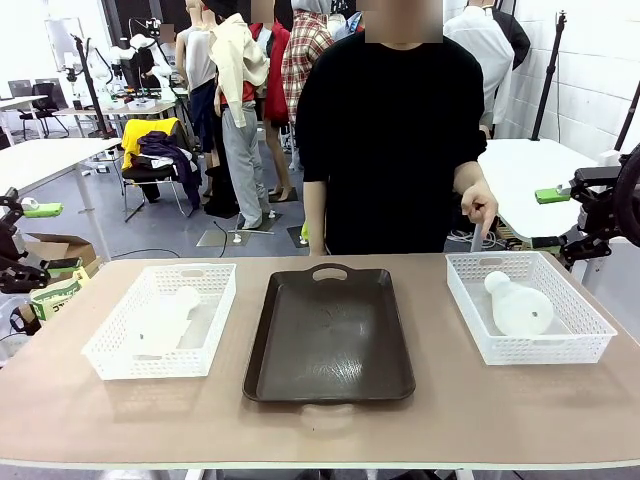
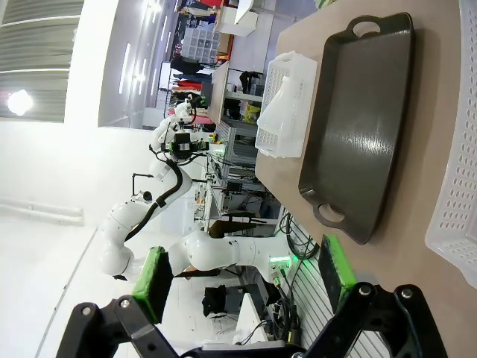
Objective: Prepare the laboratory tools.
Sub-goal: Pick up the Big flask that the person points to.
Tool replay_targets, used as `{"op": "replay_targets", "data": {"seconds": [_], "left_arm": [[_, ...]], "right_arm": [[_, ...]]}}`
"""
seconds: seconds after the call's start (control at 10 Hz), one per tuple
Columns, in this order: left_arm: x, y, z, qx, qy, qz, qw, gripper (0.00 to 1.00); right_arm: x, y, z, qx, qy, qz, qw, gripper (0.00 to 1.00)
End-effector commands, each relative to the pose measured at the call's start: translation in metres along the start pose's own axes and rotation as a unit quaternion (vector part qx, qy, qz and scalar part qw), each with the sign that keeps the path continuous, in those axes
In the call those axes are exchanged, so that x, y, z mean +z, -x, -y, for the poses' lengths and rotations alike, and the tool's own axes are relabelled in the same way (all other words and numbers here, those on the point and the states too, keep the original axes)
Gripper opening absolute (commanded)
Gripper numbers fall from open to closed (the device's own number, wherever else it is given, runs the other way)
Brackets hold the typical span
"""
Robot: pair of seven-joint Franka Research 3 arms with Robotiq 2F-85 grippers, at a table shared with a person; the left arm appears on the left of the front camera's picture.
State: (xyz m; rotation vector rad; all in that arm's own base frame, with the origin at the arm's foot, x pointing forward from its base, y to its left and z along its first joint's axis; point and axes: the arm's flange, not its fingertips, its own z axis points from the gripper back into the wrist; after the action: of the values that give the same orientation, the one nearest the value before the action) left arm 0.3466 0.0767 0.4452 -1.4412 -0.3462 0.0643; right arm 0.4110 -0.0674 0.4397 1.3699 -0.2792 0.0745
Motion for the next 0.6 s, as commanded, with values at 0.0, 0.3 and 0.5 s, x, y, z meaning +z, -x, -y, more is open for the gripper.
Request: {"op": "replay_targets", "data": {"seconds": [0.0,0.3,0.5], "left_arm": [[0.002,0.001,0.000,-0.003,0.001,-0.005,1.000,1.00],[0.002,0.001,0.000,-0.003,0.001,-0.005,1.000,1.00],[0.002,0.001,0.000,-0.003,0.001,-0.005,1.000,1.00]], "right_arm": [[-0.001,0.001,0.001,-0.001,-0.003,-0.001,1.000,1.00],[0.008,-0.012,-0.046,0.076,0.126,0.008,0.989,1.00],[-0.005,-0.040,-0.082,0.143,0.279,-0.013,0.950,1.00]]}}
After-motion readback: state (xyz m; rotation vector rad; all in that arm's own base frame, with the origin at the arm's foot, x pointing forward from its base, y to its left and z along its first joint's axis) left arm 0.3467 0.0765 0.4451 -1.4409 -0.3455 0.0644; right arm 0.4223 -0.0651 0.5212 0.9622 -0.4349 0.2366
